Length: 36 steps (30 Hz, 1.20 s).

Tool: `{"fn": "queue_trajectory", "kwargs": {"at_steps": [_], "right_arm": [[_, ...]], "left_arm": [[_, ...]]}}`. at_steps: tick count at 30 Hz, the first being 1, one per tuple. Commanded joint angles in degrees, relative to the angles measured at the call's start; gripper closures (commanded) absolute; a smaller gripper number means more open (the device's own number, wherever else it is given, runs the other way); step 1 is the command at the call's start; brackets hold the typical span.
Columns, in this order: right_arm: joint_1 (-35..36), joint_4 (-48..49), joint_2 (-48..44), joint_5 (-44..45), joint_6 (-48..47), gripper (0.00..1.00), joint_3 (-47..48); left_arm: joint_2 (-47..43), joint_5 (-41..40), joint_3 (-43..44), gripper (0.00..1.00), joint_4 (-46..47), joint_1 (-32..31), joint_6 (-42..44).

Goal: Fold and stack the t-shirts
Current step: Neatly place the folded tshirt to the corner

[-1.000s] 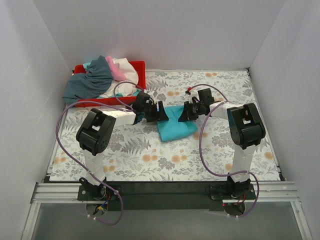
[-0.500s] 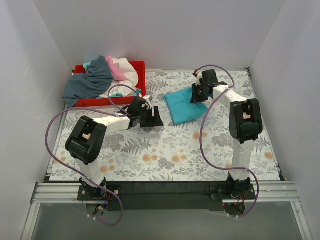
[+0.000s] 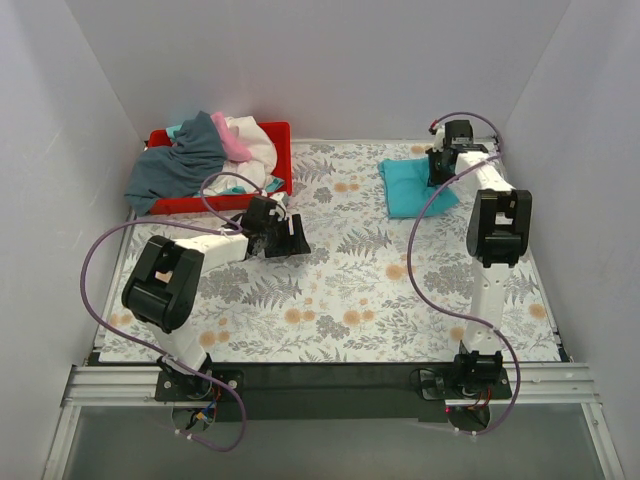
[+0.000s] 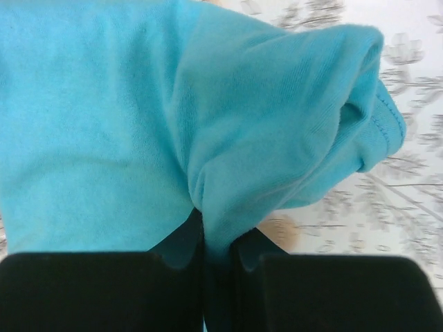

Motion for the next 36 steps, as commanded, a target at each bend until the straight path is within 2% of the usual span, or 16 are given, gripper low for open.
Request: {"fn": "queue_trajectory", "kwargs": {"at_steps": [1,16,23,29,32,34,35,36], "right_arm": [[-3.2,-1.6,-0.5,4.1,-3.9,0.99,4.8],[-8.7,-1.4,2.0,14.3,-8.0,0.99,6.9],[-8.8,3.3,2.5,20.0,-9.0,0.99,7.0],[-8.7,7.7,3.6,20.8,-10.2,0.99,7.6],[-8.7,7.8,4.5,21.0,-10.1,0.93,8.7],[-8.7,7.8,4.5,20.9,-9.9,0.76,8.3],[-8.7,7.8,4.4,21.0,-9.8,0.63,8.2],[-8.8,7.8,4.4,21.2,-9.8,0.57,8.1]], "left_arm": [[-3.4,-0.4,-0.9,0.38,-0.3,0.6,1.2],[-4.1,-0.1,-2.6,0.38,0.4,1.6,1.0],[-3.9,0.1,-2.9,0.38,0.9,1.7,0.9],[-3.9,-0.2,-3.1,0.38,0.8,1.8,1.0],[-3.9,-0.3,-3.4,0.38,0.7,1.9,1.0],[-3.9,-0.2,-3.4,0.38,0.6,1.9,1.1],[-3.9,-0.2,-3.4,0.38,0.5,1.9,1.1],[-3.9,-0.3,-3.4,0.38,0.5,1.9,1.1]]}}
